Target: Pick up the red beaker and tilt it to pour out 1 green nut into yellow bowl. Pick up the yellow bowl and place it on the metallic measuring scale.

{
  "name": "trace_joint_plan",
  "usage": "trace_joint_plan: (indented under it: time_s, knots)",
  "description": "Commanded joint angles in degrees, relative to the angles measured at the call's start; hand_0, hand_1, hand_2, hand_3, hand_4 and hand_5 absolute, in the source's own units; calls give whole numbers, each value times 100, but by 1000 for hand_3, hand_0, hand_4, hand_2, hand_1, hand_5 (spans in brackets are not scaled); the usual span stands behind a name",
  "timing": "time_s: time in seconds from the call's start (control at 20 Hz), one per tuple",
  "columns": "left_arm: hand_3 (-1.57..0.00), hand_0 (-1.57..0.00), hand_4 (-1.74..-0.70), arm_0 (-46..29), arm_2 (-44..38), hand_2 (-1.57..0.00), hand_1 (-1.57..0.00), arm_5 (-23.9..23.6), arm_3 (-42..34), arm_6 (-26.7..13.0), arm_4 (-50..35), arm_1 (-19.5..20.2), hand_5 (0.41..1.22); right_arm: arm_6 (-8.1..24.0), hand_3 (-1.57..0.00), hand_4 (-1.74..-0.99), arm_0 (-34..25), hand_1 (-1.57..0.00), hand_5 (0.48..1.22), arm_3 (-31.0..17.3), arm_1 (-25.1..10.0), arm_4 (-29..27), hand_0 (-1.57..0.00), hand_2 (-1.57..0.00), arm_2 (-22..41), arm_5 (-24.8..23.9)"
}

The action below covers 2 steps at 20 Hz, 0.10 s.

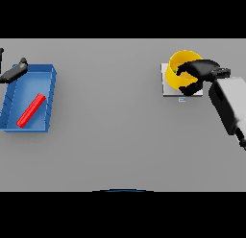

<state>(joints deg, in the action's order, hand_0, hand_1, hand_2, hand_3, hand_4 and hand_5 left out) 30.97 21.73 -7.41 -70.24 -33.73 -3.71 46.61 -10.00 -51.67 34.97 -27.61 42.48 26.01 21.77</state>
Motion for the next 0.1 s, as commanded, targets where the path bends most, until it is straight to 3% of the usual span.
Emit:
trace_joint_plan:
  time_s: [0.0,0.05]
  knots:
    - [1,1,-820,5,15,1,1,2,11,-14,11,-10,734,11,-365,-1316,-25,-59,735,-49,39,28,-66,-142,26,1]
    - [1,1,-821,12,46,1,1,-18,2,3,37,-48,734,-82,-348,-1308,-59,-47,733,-77,-12,31,-53,-115,25,18]
